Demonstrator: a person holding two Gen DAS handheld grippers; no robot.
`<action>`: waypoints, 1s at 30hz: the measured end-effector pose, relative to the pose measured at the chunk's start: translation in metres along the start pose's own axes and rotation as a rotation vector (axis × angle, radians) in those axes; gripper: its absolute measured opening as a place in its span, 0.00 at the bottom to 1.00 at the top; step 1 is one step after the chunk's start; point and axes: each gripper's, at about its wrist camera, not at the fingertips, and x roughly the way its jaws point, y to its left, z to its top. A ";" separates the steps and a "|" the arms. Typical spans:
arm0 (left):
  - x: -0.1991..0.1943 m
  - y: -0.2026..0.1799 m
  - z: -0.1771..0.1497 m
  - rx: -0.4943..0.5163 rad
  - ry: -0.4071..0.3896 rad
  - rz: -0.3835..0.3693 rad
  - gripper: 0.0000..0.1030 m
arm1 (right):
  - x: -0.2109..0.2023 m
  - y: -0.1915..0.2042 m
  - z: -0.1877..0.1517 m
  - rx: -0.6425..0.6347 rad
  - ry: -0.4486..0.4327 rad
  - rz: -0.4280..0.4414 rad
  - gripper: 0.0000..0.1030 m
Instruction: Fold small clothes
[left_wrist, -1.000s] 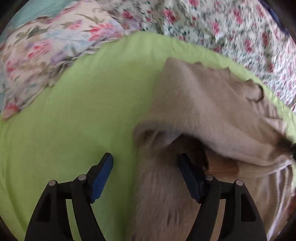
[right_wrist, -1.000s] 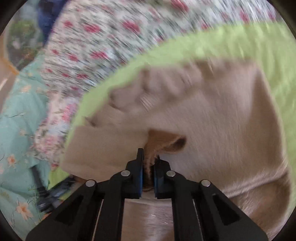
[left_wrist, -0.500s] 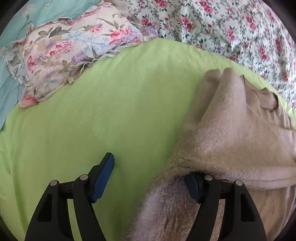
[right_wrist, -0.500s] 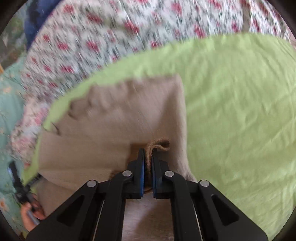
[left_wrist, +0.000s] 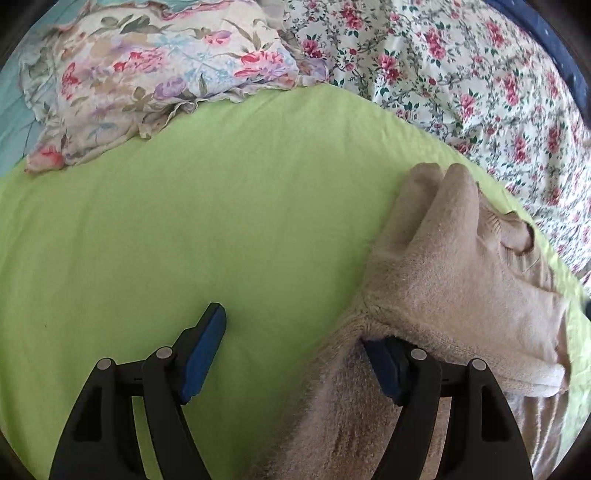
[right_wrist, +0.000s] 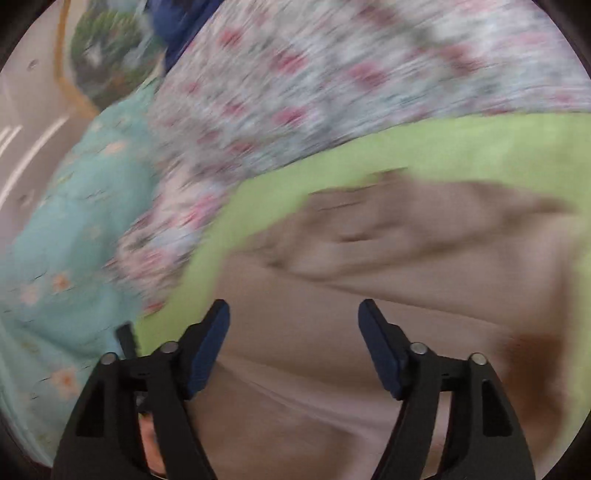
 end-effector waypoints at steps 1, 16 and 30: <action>0.000 0.002 0.000 -0.009 -0.001 -0.011 0.73 | 0.028 0.009 0.010 -0.011 0.040 0.024 0.75; -0.002 0.016 -0.004 -0.088 -0.055 -0.128 0.74 | 0.241 0.052 0.056 0.112 0.416 0.484 0.84; -0.025 0.028 -0.011 -0.018 -0.005 -0.148 0.75 | 0.067 -0.007 0.048 0.060 -0.009 0.082 0.84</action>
